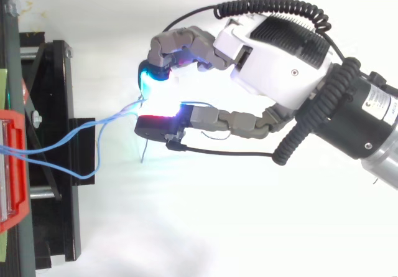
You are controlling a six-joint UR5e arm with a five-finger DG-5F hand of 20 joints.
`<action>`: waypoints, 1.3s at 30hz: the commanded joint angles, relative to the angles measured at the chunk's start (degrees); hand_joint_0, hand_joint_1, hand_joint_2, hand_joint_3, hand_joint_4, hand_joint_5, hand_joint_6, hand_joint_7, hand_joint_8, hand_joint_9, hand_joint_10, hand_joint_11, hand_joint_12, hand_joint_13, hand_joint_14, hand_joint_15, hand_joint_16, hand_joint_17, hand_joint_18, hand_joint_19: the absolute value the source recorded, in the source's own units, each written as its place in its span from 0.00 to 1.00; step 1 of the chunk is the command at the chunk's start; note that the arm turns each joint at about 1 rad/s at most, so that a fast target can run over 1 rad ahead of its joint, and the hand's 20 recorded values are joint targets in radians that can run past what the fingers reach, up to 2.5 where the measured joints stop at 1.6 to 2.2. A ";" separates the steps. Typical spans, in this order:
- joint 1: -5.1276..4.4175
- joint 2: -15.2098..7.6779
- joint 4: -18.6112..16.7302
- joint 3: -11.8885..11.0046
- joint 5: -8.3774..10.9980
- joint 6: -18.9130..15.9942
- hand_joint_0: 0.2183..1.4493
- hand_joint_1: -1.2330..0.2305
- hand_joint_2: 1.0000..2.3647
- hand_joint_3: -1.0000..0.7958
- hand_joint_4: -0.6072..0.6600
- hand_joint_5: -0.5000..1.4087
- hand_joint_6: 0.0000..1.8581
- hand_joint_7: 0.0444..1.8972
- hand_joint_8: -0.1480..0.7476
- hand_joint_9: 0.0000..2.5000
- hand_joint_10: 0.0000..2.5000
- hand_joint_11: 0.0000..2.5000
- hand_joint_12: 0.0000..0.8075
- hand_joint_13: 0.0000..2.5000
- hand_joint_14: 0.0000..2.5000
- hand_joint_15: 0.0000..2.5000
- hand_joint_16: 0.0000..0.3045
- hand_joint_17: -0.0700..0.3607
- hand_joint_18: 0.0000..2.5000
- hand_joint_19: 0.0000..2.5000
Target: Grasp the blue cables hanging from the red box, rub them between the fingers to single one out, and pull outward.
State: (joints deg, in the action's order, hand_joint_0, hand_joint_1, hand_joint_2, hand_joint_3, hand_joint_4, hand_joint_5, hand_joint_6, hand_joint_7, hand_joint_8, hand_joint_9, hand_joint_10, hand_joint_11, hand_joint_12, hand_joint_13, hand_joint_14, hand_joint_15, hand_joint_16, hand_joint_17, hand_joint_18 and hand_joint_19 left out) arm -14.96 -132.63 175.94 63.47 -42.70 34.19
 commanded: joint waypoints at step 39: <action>-3.14 -0.09 -18.44 9.12 -0.01 18.28 0.32 0.25 0.00 0.58 0.42 0.23 0.47 0.64 0.46 0.30 0.00 0.08 0.46 0.29 0.01 0.15 0.18 0.44 0.33 0.18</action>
State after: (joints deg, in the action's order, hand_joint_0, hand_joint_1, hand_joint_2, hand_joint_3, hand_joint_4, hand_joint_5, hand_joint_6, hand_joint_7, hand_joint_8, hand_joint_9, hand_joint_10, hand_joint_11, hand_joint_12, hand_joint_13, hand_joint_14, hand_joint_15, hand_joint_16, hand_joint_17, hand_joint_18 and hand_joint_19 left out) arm -18.01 -132.71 157.40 72.63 -42.71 52.36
